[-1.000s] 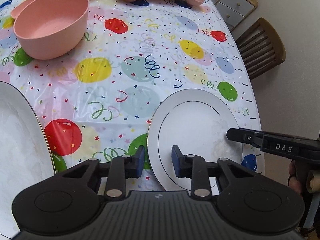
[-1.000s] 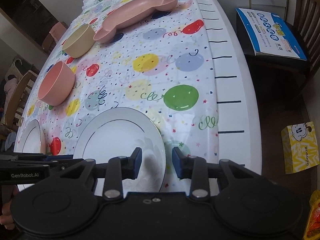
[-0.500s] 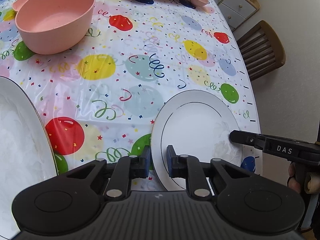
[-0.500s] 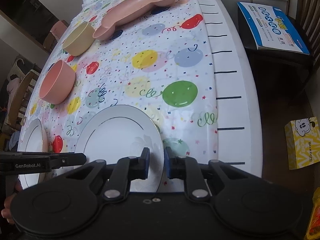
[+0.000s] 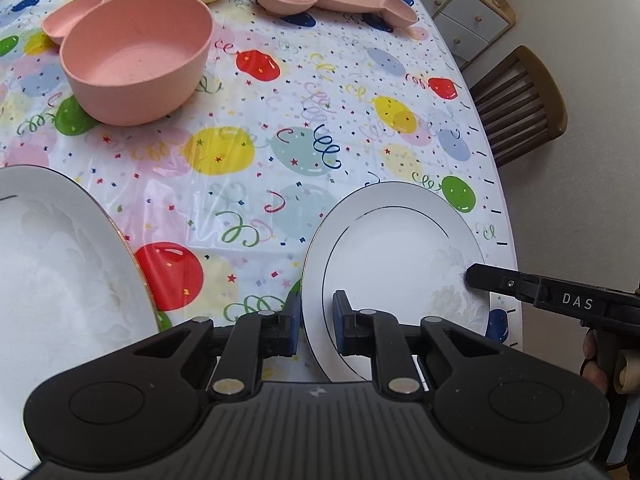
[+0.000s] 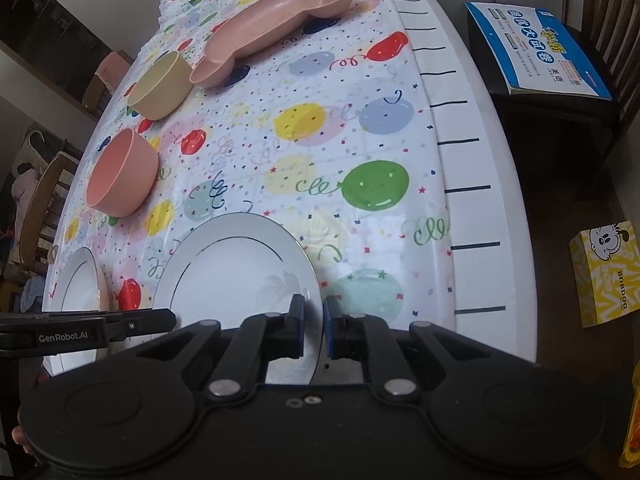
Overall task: Organize plates and bowls
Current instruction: 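Carry the small white plate onto the large white plate with the left gripper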
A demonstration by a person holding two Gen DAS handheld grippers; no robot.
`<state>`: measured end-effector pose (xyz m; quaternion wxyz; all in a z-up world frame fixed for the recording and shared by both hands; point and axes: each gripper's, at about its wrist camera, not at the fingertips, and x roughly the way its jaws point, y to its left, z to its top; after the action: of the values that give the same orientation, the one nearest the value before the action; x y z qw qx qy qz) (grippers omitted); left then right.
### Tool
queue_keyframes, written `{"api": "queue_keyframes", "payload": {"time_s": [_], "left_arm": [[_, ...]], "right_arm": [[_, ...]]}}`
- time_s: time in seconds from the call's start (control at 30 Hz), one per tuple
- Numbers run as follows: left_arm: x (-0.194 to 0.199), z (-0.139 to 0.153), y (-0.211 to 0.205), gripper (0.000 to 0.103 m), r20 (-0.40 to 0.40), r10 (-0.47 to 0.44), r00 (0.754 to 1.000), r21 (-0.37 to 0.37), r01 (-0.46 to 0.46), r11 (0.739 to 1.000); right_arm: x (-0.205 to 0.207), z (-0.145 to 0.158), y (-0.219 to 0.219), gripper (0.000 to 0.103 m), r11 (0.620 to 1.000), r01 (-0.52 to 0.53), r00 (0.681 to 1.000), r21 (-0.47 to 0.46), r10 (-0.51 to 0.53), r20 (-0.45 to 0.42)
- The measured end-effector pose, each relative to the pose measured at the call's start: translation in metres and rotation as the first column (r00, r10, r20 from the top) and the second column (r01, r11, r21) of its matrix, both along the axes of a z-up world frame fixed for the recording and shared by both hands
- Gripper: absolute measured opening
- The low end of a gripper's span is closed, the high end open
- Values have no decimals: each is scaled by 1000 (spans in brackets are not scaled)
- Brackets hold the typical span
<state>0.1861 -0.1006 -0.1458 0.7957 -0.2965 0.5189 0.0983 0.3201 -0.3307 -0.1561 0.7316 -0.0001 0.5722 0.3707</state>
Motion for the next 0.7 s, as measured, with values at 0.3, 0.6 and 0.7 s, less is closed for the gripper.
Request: {"api": "queue_keyframes", "payload": {"time_s": [0.3, 0.6, 0.7], "left_arm": [[-29, 19, 27, 16, 17, 11, 1000, 5, -11, 1000], [-69, 30, 68, 16, 27, 35, 999, 22, -35, 999], [-83, 31, 84, 16, 25, 45, 999, 29, -46, 999]], "right_arm": [[-20, 26, 20, 8, 1000, 6, 1000, 21, -7, 23], [-52, 39, 57, 8, 999, -13, 999, 34, 12, 36], [-64, 42, 72, 8, 999, -22, 999, 38, 21, 37]]}}
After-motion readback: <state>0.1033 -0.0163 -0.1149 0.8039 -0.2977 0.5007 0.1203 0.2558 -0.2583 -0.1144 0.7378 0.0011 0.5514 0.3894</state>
